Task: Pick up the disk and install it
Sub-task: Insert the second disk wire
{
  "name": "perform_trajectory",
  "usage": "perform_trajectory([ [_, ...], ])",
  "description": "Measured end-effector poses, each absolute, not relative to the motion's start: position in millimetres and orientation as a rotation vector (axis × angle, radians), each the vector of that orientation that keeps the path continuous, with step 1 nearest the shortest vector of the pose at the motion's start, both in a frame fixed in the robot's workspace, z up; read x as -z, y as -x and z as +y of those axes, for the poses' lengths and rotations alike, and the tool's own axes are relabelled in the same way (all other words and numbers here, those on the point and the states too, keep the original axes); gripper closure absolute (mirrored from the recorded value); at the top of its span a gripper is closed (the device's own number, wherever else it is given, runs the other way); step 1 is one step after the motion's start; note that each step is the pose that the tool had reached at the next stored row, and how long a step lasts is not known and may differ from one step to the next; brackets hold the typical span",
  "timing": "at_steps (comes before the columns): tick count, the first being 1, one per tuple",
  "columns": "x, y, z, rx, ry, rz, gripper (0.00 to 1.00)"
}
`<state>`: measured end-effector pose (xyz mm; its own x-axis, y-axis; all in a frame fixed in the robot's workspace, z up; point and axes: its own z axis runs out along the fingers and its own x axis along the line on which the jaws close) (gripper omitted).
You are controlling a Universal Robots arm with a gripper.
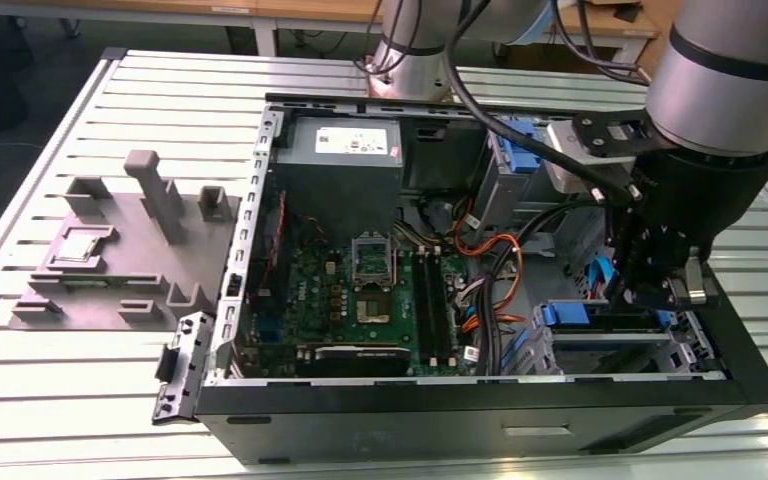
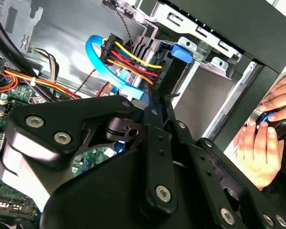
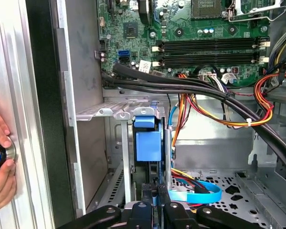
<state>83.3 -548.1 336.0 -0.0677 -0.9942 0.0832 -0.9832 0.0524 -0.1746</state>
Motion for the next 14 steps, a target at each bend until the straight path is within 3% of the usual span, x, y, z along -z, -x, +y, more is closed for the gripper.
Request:
perform_trajectory([
  [14, -331.3, -83.3, -549.5, 0.261, 2.093, 2.228, 0.84],
])
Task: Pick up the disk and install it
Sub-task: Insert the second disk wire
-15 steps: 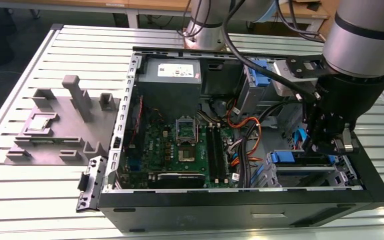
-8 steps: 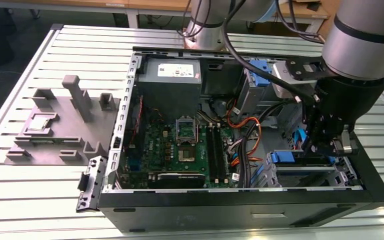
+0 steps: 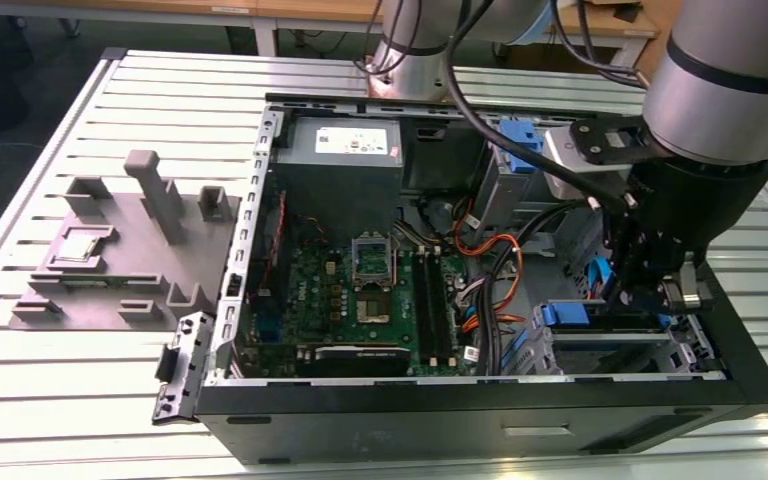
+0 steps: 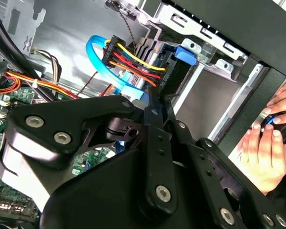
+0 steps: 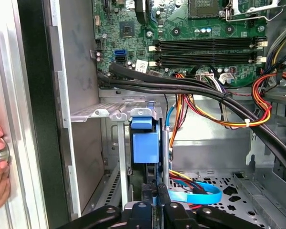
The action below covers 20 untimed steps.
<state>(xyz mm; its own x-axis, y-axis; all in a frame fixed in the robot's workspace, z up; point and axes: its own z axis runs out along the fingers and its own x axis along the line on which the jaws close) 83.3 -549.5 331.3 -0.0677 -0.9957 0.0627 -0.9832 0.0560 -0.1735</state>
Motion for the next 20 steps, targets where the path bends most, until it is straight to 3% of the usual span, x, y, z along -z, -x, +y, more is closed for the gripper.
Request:
perform_trajectory([
  [20, -333.5, -83.3, -552.0, 0.245, 2.086, 2.223, 0.84],
])
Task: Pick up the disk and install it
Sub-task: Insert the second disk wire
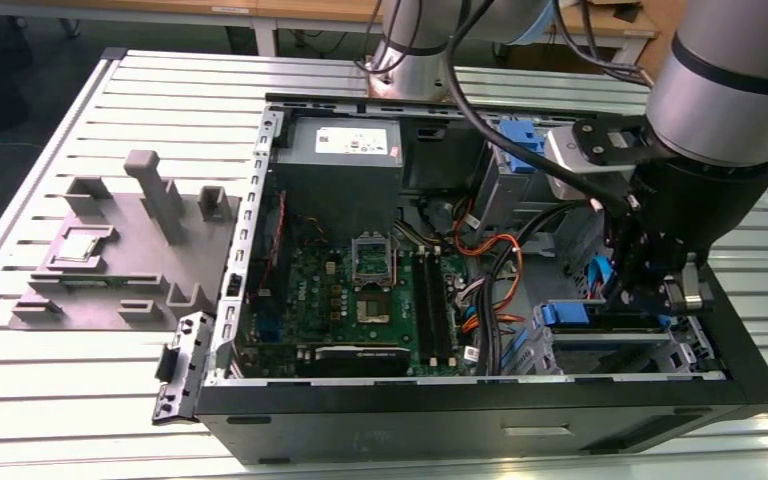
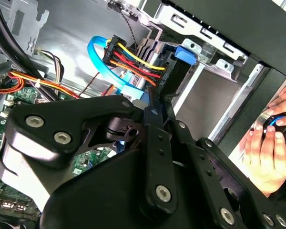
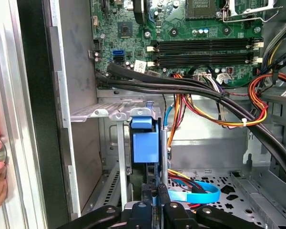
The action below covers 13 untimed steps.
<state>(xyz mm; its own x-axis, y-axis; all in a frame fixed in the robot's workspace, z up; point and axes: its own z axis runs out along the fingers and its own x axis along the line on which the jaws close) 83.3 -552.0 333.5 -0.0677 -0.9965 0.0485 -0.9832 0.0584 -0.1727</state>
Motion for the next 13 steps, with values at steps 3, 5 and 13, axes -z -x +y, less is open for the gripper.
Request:
perform_trajectory([
  [3, -333.2, -83.3, -552.5, 0.228, 2.079, 2.218, 0.84],
  [5, -332.8, -83.3, -553.1, 0.215, 2.073, 2.214, 0.84],
  [13, -332.5, -83.3, -554.6, 0.213, 2.073, 2.214, 0.84],
])
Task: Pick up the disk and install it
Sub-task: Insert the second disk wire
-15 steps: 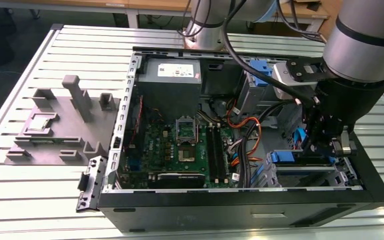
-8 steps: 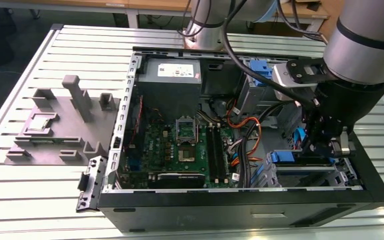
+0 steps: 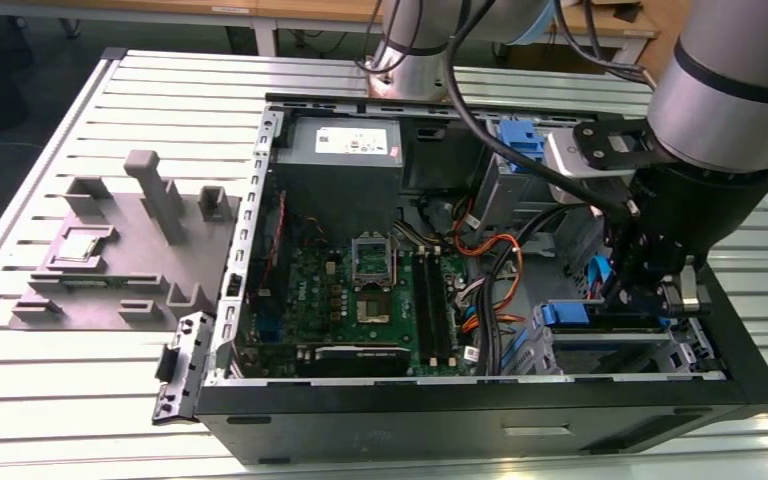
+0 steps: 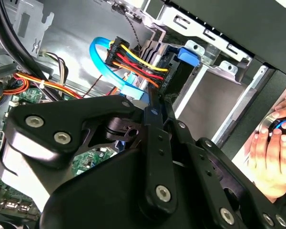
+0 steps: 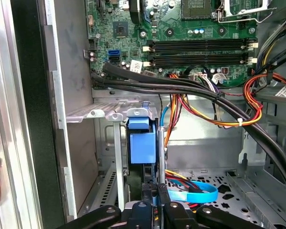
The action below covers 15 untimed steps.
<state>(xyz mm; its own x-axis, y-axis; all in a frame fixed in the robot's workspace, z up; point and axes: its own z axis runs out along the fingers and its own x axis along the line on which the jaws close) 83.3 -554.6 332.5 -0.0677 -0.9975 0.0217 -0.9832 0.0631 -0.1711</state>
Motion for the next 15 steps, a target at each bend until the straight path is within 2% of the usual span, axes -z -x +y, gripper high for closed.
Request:
perform_trajectory([
  [15, -327.3, -83.3, -558.7, 0.213, 2.073, 2.214, 0.84],
])
